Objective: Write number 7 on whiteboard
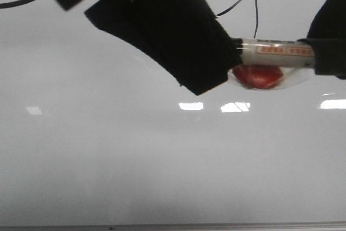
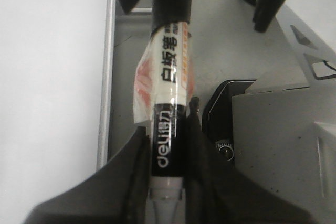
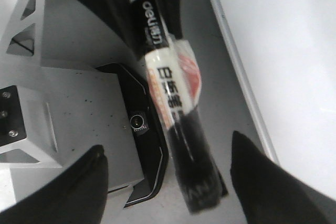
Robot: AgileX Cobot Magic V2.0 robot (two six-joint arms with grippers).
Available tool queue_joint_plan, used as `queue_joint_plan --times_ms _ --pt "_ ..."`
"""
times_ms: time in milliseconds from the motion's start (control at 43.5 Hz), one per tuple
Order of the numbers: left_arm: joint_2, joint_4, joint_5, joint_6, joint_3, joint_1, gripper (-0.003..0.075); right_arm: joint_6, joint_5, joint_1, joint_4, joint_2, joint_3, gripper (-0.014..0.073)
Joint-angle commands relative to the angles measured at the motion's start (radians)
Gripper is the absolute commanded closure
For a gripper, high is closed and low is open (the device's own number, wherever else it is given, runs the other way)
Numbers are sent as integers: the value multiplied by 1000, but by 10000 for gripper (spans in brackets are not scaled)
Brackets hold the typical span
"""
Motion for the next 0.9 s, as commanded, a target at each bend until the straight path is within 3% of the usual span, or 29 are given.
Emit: queue_joint_plan --times_ms 0,161,299,368,459,712,873 --pt "-40 86 -16 -122 -57 -4 629 81 -14 -37 -51 -58 -56 37" --pt "-58 364 118 -381 -129 -4 629 270 -22 -107 -170 -153 -58 43" --pt "-106 649 189 -653 -143 2 629 338 -18 -134 -219 -202 -57 43" --pt "-145 723 218 -769 -141 37 629 344 -15 -134 -222 -215 -57 43" --pt "-215 740 203 -827 -117 117 629 344 -13 -134 -222 -220 -55 43" --pt "-464 740 -32 -970 130 446 629 344 -26 -134 -222 -220 -44 43" --pt "-547 740 -342 -1102 334 651 629 344 -44 -134 -222 -220 -44 43"
